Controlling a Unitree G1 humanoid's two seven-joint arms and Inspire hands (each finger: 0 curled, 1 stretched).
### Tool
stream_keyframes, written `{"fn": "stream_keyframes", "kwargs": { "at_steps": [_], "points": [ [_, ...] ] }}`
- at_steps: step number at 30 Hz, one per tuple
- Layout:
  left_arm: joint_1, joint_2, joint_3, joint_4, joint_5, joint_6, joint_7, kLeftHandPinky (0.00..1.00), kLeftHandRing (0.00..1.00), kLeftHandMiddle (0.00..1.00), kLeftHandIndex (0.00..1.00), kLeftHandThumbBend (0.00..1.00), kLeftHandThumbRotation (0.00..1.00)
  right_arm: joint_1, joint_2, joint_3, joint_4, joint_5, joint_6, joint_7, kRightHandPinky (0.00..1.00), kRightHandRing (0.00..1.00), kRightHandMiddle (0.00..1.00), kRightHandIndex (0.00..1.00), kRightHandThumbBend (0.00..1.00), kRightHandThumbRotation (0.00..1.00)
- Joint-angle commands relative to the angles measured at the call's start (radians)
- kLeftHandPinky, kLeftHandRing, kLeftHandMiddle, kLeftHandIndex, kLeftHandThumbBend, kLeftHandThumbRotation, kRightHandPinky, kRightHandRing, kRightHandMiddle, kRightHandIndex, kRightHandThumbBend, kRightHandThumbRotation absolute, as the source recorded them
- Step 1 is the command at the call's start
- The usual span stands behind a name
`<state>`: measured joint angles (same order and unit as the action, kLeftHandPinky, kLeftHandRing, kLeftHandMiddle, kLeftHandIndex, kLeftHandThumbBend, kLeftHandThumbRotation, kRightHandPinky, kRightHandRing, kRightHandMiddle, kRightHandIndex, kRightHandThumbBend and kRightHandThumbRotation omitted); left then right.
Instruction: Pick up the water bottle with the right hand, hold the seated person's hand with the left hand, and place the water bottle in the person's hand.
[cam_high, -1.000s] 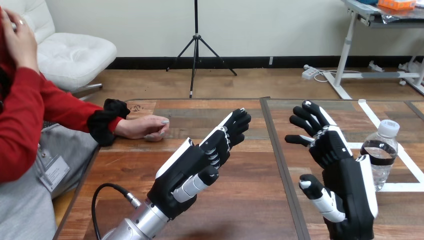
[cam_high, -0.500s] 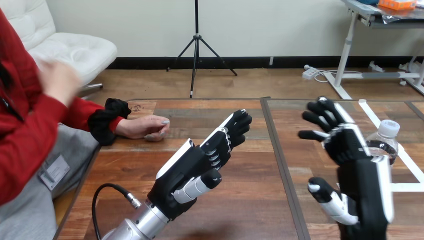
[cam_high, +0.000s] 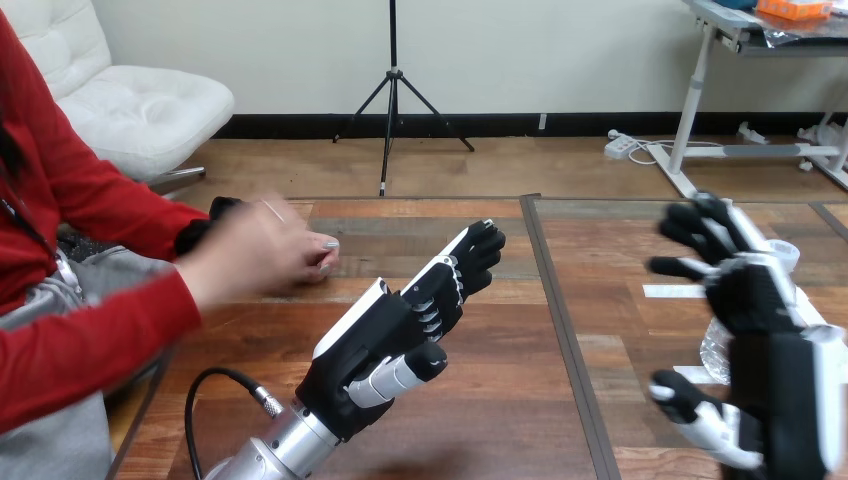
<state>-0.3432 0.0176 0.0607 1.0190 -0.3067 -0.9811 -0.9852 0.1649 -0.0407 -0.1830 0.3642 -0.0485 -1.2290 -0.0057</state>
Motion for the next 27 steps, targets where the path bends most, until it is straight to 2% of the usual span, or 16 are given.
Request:
{"fn": "stream_keyframes", "kwargs": {
  "at_steps": [1, 12, 21, 27],
  "points": [
    [-0.062, -0.008, 0.015, -0.006, -0.014, -0.001, -0.004, 1.00, 1.00, 1.00, 1.00, 1.00, 0.79, -0.015, 0.015, -0.033, -0.063, 0.003, -0.038, -0.028, 0.67, 0.80, 0.81, 0.84, 1.00, 0.67],
    [-0.066, -0.011, 0.017, 0.000, -0.014, -0.003, -0.007, 1.00, 1.00, 1.00, 1.00, 1.00, 0.79, -0.006, 0.023, -0.089, -0.067, 0.001, -0.086, -0.073, 0.66, 0.79, 0.80, 0.82, 1.00, 0.63],
    [-0.067, -0.009, 0.017, 0.002, -0.011, 0.002, -0.007, 1.00, 1.00, 1.00, 1.00, 1.00, 0.79, -0.018, 0.052, -0.197, -0.048, -0.060, -0.121, -0.124, 0.65, 0.78, 0.79, 0.81, 1.00, 0.64],
    [-0.067, -0.008, 0.016, 0.001, -0.006, -0.003, 0.000, 1.00, 1.00, 1.00, 1.00, 1.00, 0.80, -0.026, 0.041, -0.215, -0.014, -0.031, -0.126, -0.146, 0.65, 0.78, 0.79, 0.81, 1.00, 0.64]
  ]
}}
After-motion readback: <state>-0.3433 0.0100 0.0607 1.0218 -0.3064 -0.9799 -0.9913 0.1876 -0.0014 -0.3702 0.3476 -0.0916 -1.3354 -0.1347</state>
